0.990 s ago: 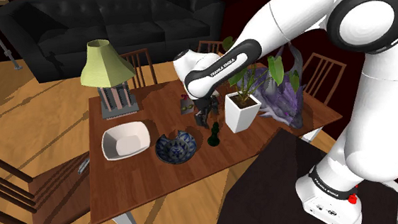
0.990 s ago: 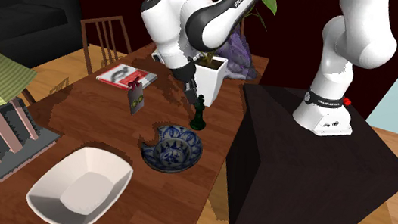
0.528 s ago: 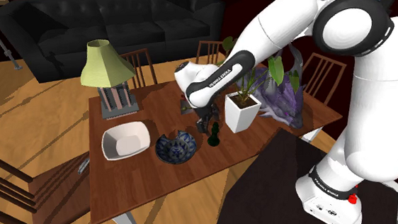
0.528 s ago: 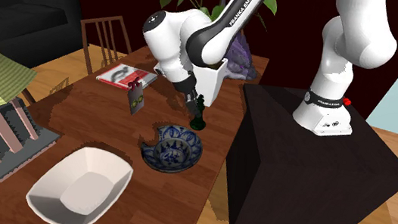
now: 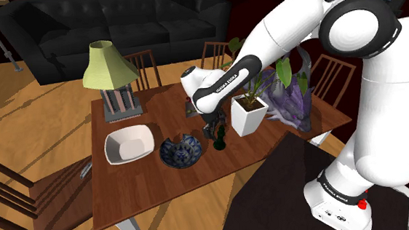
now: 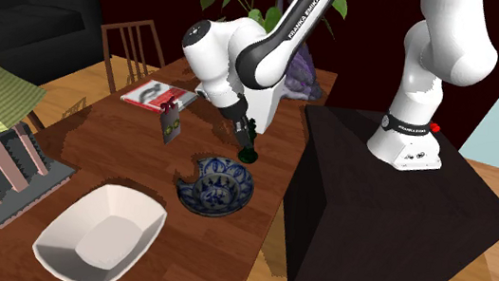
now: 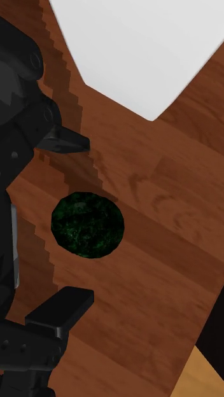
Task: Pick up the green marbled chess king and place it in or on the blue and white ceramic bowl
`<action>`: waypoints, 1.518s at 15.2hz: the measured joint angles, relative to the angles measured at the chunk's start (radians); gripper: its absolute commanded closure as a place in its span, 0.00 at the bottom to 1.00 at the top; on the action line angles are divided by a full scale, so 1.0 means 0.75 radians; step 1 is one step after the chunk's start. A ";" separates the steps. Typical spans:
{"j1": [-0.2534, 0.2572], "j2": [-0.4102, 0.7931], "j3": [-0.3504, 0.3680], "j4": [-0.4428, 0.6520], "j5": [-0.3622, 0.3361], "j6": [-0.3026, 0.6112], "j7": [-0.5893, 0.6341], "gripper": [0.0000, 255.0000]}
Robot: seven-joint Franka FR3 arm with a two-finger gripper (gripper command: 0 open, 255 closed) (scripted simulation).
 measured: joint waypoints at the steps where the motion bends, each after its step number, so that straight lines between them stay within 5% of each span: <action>1: 0.000 0.000 0.000 0.000 0.000 0.000 0.000 1.00; 12: -0.001 -0.007 0.000 0.000 0.001 -0.006 -0.002 1.00; 23: -0.006 -0.140 0.016 0.017 0.038 -0.151 -0.040 1.00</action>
